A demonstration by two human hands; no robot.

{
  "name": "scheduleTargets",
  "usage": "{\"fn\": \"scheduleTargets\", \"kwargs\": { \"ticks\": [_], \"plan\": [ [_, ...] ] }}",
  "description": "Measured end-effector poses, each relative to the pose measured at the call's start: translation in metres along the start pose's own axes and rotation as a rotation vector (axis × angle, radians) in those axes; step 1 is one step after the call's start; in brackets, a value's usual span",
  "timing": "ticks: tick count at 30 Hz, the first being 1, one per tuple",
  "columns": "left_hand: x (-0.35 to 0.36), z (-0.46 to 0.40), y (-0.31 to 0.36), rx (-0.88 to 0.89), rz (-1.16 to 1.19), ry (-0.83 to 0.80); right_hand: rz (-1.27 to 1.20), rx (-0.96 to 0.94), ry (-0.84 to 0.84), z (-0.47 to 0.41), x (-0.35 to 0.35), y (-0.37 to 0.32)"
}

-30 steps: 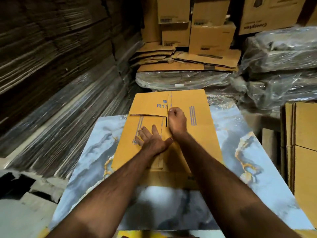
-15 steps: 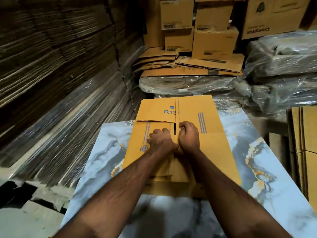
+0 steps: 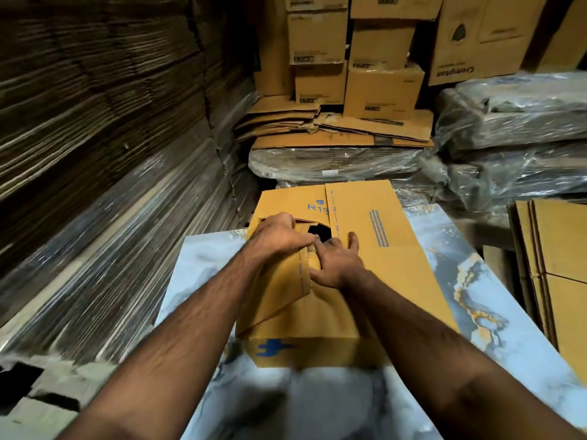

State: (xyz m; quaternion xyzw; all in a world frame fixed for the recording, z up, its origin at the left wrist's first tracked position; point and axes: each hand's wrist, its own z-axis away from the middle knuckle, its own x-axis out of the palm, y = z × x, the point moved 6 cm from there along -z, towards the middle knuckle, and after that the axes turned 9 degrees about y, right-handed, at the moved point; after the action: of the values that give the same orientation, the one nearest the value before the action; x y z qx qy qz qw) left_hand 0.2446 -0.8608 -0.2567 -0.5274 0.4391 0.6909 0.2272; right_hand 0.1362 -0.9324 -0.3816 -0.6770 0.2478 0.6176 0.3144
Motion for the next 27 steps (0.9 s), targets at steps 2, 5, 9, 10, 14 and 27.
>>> {"fn": "scheduleTargets", "kwargs": {
  "ticks": [2, 5, 9, 10, 14, 27],
  "plan": [
    [0.003, 0.000, 0.000, 0.015, -0.023, 0.012, 0.037, 0.102, -0.170, -0.009, -0.002, -0.010],
    [0.007, 0.001, 0.000, 0.037, -0.039, 0.025, 0.128, 0.139, -0.425, -0.012, -0.019, -0.031],
    [-0.002, -0.003, -0.006, 0.084, 0.022, 0.116, -0.061, 0.156, -0.385, -0.018, -0.025, -0.035],
    [-0.006, -0.006, -0.009, 0.090, 0.039, 0.140, -0.104, 0.130, -0.324, -0.019, -0.026, -0.034],
    [-0.017, -0.015, -0.014, 0.084, 0.090, 0.187, -0.177, 0.085, -0.138, -0.009, -0.048, -0.020],
    [-0.019, -0.062, -0.004, 0.015, 0.048, 0.141, -0.130, -0.001, 0.361, 0.036, -0.154, -0.028]
  ]
}}
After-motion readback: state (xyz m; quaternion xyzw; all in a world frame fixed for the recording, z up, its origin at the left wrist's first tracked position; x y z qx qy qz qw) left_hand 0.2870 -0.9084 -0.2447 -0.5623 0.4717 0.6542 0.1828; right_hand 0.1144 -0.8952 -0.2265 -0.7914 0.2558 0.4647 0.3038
